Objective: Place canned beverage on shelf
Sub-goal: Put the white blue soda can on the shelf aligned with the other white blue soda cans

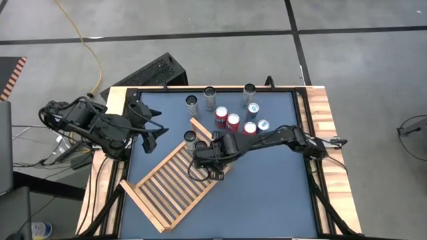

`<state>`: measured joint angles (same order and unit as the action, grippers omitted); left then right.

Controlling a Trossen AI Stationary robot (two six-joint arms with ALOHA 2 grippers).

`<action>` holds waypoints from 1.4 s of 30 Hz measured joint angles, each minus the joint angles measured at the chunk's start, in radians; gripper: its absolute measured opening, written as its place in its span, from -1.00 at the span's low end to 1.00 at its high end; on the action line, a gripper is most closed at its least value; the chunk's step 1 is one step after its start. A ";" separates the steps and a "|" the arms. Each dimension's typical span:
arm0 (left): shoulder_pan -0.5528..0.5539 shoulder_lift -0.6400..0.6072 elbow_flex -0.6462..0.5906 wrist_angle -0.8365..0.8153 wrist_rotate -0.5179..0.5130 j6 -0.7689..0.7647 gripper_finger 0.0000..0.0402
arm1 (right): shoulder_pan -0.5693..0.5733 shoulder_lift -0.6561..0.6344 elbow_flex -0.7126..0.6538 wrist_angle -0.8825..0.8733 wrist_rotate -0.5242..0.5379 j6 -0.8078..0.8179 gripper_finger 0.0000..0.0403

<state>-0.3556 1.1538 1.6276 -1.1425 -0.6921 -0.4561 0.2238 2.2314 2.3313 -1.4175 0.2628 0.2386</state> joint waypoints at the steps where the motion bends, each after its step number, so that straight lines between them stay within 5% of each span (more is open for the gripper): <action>1: 0.000 0.000 0.000 -0.002 0.000 0.000 0.48 | 0.002 0.005 -0.002 -0.007 0.000 -0.005 -0.05; 42: 0.000 0.000 0.000 -0.012 -0.004 0.018 0.48 | -0.019 0.033 -0.001 0.019 -0.081 -0.057 -0.05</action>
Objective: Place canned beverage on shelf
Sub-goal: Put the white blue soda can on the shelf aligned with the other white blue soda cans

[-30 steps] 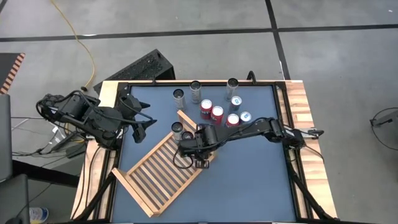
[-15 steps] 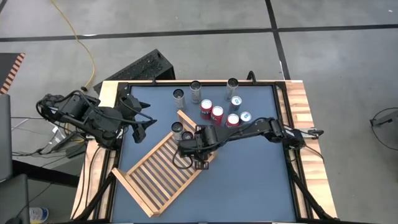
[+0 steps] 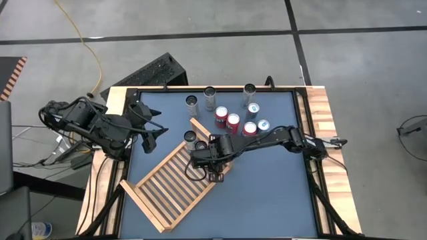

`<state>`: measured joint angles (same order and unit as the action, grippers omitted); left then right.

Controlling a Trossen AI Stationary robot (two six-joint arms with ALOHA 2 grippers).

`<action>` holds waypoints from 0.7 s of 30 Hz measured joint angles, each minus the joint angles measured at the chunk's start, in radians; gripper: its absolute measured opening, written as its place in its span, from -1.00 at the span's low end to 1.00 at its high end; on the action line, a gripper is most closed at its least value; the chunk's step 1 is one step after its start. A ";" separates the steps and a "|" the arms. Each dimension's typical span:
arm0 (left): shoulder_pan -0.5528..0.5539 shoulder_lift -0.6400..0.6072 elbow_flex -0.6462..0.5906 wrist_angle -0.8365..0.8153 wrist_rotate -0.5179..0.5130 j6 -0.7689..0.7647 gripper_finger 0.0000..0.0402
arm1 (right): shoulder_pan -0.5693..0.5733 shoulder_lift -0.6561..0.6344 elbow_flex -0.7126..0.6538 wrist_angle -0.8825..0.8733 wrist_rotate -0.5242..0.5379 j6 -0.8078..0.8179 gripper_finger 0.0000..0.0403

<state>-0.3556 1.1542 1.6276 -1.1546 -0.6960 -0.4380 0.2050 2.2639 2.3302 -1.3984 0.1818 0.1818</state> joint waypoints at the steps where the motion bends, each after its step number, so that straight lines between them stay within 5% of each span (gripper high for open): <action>1: 0.000 0.000 0.000 0.000 0.000 0.000 0.48 | 0.000 0.000 0.000 0.002 0.000 0.000 -0.05; 21: 0.000 0.000 0.000 0.000 0.000 0.008 0.48 | -0.005 0.000 0.000 0.016 0.001 0.001 -0.04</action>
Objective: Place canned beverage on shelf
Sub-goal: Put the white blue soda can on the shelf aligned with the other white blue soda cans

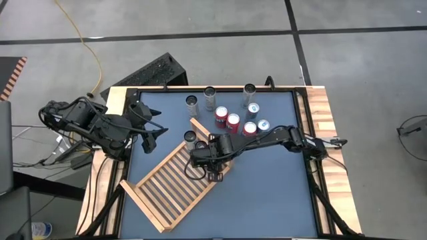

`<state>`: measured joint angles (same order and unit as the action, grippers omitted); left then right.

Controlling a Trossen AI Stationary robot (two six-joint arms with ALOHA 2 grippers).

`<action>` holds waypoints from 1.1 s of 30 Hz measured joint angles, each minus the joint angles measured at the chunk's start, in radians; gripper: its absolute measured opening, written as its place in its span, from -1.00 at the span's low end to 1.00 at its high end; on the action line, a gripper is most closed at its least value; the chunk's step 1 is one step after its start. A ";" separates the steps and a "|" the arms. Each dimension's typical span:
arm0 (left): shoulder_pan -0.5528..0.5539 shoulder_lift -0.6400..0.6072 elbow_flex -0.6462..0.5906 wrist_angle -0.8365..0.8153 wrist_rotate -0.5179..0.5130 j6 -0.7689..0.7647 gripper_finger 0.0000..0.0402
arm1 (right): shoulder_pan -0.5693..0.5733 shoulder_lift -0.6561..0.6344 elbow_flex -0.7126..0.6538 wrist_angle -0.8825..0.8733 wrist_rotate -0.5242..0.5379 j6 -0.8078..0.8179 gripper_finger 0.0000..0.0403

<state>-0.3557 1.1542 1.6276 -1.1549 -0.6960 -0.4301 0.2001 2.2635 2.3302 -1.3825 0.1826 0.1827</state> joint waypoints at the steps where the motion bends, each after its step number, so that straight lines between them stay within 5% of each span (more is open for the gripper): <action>1: 0.000 0.000 0.000 0.000 0.000 0.000 0.48 | 0.001 0.000 0.000 -0.001 0.000 0.000 -0.04; 33: 0.000 0.000 0.000 0.001 -0.011 0.007 0.48 | -0.001 -0.002 -0.031 0.005 -0.035 -0.019 0.24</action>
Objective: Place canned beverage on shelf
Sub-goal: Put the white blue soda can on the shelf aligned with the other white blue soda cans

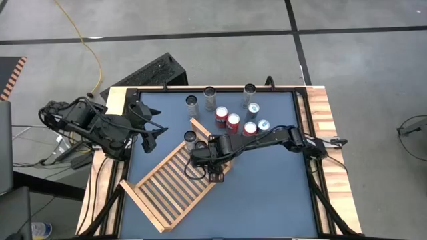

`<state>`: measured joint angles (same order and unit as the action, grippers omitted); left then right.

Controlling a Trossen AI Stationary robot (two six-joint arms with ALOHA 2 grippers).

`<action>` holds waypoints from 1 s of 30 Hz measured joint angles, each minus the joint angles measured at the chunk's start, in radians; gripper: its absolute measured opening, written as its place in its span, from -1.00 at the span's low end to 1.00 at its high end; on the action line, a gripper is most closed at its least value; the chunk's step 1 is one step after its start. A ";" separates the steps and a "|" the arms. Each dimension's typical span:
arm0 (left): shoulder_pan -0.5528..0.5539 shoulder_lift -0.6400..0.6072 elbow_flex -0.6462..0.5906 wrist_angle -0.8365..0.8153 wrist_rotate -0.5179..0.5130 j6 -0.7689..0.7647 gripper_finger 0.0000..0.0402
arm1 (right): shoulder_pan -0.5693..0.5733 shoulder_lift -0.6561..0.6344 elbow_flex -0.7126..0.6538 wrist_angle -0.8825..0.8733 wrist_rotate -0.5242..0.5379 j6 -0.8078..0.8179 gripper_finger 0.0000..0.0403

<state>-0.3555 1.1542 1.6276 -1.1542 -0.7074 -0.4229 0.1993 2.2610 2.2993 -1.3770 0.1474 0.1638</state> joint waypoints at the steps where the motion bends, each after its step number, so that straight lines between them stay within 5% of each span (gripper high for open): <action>1: 0.000 0.000 0.000 0.000 0.000 0.000 0.48 | 0.000 0.000 0.001 -0.005 0.000 0.004 0.24; 30: 0.000 0.000 0.000 0.000 0.000 0.000 0.48 | -0.026 -0.001 0.004 -0.026 0.009 0.049 0.25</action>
<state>-0.3557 1.1542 1.6276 -1.1542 -0.7071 -0.4225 0.1730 2.2596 2.3032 -1.4032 0.1562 0.2123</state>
